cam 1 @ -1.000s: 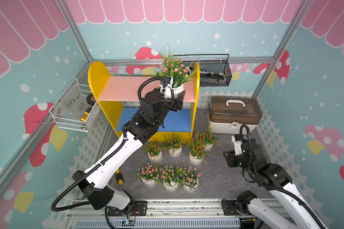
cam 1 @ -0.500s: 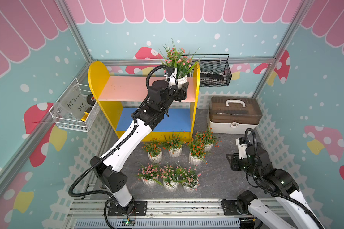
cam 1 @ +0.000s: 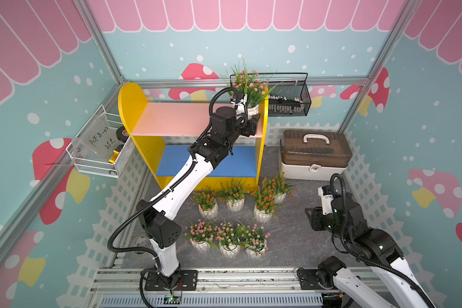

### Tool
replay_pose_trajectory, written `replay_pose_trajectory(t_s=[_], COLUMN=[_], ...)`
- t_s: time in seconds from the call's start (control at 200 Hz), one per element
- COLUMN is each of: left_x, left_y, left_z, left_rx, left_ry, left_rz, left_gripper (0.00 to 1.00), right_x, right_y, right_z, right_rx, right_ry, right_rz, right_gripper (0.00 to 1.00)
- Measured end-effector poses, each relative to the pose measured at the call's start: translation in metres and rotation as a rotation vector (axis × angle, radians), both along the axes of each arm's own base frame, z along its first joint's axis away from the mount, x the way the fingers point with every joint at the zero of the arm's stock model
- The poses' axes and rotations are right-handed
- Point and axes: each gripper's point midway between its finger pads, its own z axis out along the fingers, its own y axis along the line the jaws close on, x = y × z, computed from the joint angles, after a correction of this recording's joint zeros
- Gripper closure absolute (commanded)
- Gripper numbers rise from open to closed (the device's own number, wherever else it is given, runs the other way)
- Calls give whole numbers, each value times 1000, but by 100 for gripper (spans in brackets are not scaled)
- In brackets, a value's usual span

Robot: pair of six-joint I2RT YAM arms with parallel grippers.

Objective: Place the baby's breath potted plants on the rack by color
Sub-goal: Place the baby's breath potted plant on the rack.

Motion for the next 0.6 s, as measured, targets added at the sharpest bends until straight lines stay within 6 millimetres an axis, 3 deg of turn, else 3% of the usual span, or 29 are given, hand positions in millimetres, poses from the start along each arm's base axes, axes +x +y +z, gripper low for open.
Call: replay_pose_trajectory(t_s=[0.275,0.47,0.6], left_x=[1,10,14], left_y=[-1,-6,-5], left_z=[6,-9,-8], left_rx=[-14,-4,-15], left_ry=[-12,10,6], left_rz=[-2,-2,0], left_gripper=[27,27,27], right_x=[0,0,0], right_y=[-1,-1,-1], right_z=[0,0,0], right_rx=[0,-1,-1], right_ry=[-1,-1,-1], right_rz=[-2,-2,-2], right_gripper=[58,58,58])
